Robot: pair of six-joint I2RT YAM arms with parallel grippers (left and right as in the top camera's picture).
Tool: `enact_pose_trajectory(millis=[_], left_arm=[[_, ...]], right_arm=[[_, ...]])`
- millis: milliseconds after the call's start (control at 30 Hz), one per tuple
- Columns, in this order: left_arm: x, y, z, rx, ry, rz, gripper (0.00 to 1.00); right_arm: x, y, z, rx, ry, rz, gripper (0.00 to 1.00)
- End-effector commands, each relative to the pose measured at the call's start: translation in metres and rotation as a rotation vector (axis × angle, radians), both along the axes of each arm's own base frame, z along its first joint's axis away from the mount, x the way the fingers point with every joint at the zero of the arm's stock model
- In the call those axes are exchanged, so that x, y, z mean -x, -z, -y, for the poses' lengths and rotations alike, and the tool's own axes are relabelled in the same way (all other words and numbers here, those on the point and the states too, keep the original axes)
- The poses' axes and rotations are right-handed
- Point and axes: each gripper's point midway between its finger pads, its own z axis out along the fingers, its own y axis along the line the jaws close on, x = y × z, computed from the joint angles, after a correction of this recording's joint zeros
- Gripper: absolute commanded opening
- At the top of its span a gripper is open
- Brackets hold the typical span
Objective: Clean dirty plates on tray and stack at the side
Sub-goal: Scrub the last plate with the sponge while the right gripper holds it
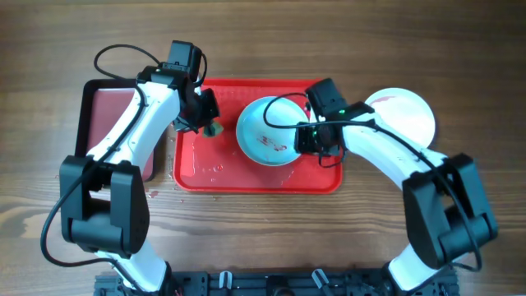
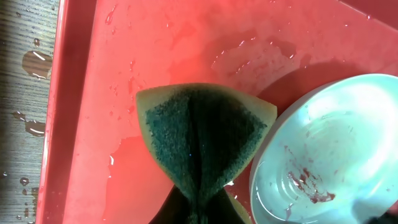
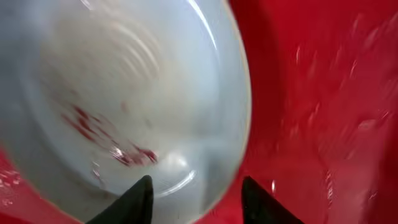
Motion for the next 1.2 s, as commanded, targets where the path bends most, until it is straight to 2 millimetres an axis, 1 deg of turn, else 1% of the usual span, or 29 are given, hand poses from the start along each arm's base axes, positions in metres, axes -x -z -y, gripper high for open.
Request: enact_pose_trajectory(millis=[0, 33, 67, 100, 133, 233, 300, 367, 400, 500, 567, 600, 633, 667, 700, 733, 767, 833, 900, 933, 967, 1000, 1033, 1100, 1167], left_arm=[[0.003, 0.001, 0.003, 0.015, -0.003, -0.010, 0.04], [0.003, 0.001, 0.003, 0.015, -0.003, -0.010, 0.04], [0.003, 0.001, 0.003, 0.015, -0.003, -0.010, 0.04], [0.003, 0.001, 0.003, 0.015, -0.003, -0.010, 0.04], [0.003, 0.001, 0.003, 0.015, -0.003, -0.010, 0.04], [0.003, 0.001, 0.003, 0.015, -0.003, -0.010, 0.04], [0.003, 0.001, 0.003, 0.015, -0.003, -0.010, 0.04], [0.003, 0.001, 0.003, 0.015, -0.003, -0.010, 0.04], [0.003, 0.001, 0.003, 0.015, -0.003, -0.010, 0.04], [0.003, 0.001, 0.003, 0.015, -0.003, -0.010, 0.04], [0.003, 0.001, 0.003, 0.015, -0.003, -0.010, 0.04], [0.003, 0.001, 0.003, 0.015, -0.003, -0.010, 0.04], [0.002, 0.001, 0.003, 0.015, -0.003, -0.009, 0.04], [0.002, 0.001, 0.003, 0.016, -0.003, -0.006, 0.04], [0.001, 0.001, 0.003, 0.016, -0.003, -0.004, 0.04], [0.001, 0.001, 0.003, 0.016, -0.003, -0.004, 0.04], [0.001, 0.001, 0.003, 0.016, -0.003, -0.005, 0.04], [0.001, 0.001, 0.004, 0.017, -0.003, -0.004, 0.04], [0.001, 0.001, 0.004, 0.017, -0.003, -0.002, 0.04], [0.001, 0.001, 0.004, 0.017, -0.003, -0.003, 0.04], [0.001, 0.001, 0.004, 0.017, -0.003, -0.002, 0.04], [0.001, 0.001, 0.004, 0.017, -0.003, -0.002, 0.04], [0.001, 0.001, 0.004, 0.017, -0.003, -0.002, 0.04], [0.002, 0.001, 0.006, 0.018, 0.004, -0.003, 0.04], [0.005, 0.001, 0.015, 0.017, 0.027, -0.004, 0.04]], right_arm=[[-0.063, -0.050, -0.006, 0.101, -0.279, 0.380, 0.62], [-0.075, -0.053, -0.011, 0.120, -0.357, 0.458, 0.66], [-0.084, -0.050, -0.015, 0.136, -0.410, 0.505, 0.67], [-0.089, -0.043, -0.017, 0.148, -0.441, 0.518, 0.67], [-0.090, -0.029, -0.018, 0.168, -0.486, 0.511, 0.67], [-0.090, -0.002, -0.017, 0.211, -0.578, 0.485, 0.65], [-0.087, 0.012, -0.016, 0.219, -0.598, 0.459, 0.50], [-0.085, 0.016, -0.013, 0.219, -0.591, 0.440, 0.29], [-0.082, 0.019, -0.010, 0.214, -0.568, 0.412, 0.04], [-0.063, 0.029, -0.002, 0.189, -0.467, 0.287, 0.04], [-0.044, 0.031, -0.006, 0.108, -0.367, 0.176, 0.04], [-0.031, 0.032, -0.004, 0.083, -0.267, 0.082, 0.04], [-0.018, 0.033, 0.000, 0.067, -0.119, -0.021, 0.04], [-0.004, 0.034, -0.003, 0.020, -0.013, -0.117, 0.04], [0.007, 0.034, -0.014, -0.054, 0.057, -0.194, 0.08], [0.012, 0.035, -0.023, -0.108, 0.090, -0.229, 0.11], [0.014, 0.037, -0.029, -0.128, 0.130, -0.238, 0.17], [0.007, 0.043, -0.038, -0.146, 0.181, -0.193, 0.30], [-0.009, 0.043, -0.038, -0.141, 0.195, -0.116, 0.32], [-0.017, 0.043, -0.035, -0.121, 0.205, -0.076, 0.30], [-0.022, 0.042, -0.036, -0.117, 0.165, -0.036, 0.17], [-0.024, 0.041, -0.037, -0.118, 0.139, -0.020, 0.08], [-0.023, 0.041, -0.038, -0.116, 0.130, -0.018, 0.04], [-0.023, 0.041, -0.038, -0.117, 0.135, -0.020, 0.04], [-0.021, 0.043, -0.037, -0.133, 0.240, -0.065, 0.04]])
